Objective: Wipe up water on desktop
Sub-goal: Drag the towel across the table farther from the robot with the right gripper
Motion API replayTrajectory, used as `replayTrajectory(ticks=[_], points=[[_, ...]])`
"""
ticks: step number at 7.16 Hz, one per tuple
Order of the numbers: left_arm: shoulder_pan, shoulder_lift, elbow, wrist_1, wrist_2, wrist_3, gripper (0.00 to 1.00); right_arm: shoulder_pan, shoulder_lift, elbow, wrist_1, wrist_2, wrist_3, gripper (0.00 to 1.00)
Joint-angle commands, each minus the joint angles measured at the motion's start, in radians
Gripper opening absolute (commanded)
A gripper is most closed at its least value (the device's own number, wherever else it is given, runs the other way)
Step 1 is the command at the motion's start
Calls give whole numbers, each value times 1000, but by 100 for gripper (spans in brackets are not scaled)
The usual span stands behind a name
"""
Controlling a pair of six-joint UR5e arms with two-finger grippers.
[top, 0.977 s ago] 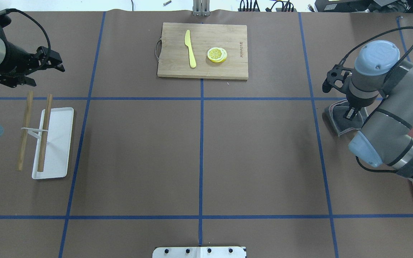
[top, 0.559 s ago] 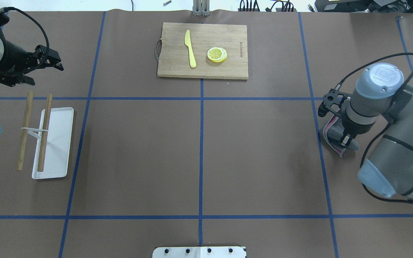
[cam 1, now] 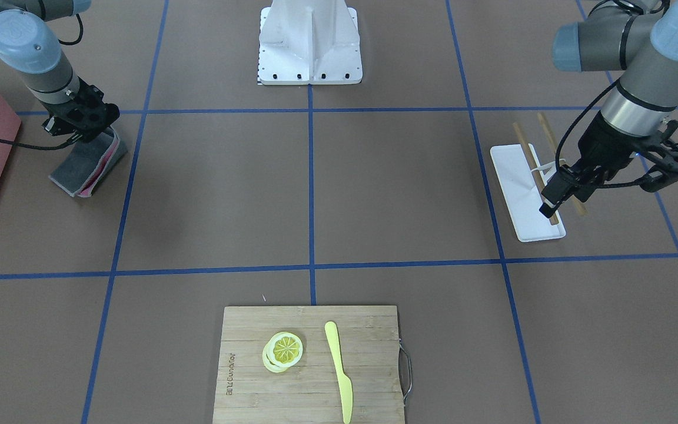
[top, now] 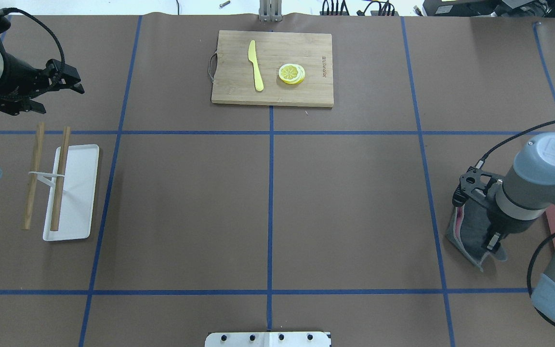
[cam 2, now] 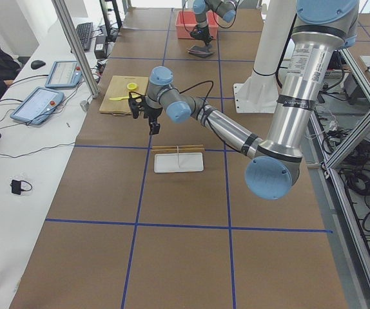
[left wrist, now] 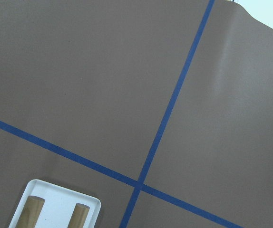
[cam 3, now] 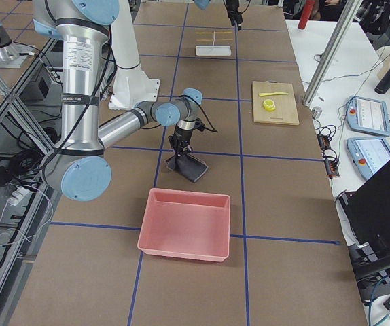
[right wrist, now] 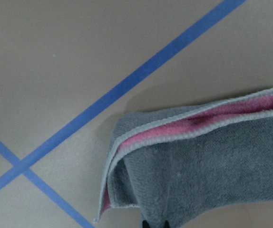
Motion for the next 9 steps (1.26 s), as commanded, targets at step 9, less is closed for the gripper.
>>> replayTrajectory(ticks=[9], points=[[7, -16, 12, 4, 2, 0, 98, 434, 423, -313, 6, 16, -104, 0]])
